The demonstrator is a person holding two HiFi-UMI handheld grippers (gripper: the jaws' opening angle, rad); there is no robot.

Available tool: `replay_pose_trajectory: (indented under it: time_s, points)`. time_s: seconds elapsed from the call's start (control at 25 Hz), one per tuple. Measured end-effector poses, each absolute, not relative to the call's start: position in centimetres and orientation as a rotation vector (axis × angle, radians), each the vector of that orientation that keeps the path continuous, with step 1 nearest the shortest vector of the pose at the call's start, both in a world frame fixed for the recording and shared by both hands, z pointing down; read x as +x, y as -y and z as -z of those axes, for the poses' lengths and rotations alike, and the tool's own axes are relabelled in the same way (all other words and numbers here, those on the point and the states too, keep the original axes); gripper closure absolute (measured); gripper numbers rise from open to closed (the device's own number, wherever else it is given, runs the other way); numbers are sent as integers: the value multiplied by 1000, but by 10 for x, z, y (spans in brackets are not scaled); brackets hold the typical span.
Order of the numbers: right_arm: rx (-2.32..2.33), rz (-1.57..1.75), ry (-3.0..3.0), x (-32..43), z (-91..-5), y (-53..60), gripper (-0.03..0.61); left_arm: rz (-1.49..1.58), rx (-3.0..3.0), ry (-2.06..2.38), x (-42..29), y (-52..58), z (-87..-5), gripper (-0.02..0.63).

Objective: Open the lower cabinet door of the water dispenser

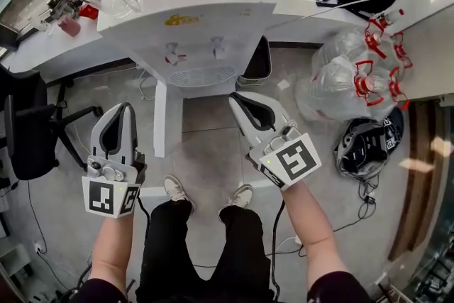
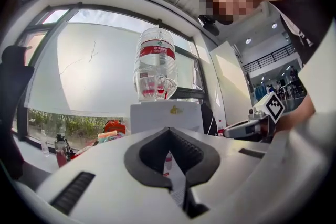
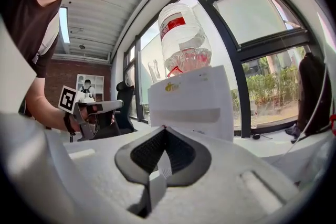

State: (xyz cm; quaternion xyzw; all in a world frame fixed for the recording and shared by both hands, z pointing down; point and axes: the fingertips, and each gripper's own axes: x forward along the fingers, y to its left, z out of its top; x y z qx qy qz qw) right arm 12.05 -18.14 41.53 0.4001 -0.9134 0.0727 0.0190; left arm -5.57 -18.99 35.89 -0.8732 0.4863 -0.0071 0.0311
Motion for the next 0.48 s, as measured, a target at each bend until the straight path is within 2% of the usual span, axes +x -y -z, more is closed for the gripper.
replay_pose_trajectory:
  time_s: [0.48]
  points:
    - [1258,-256,2743,140,-273,156,574,10,-2779,-1506,-22,178,-232,607]
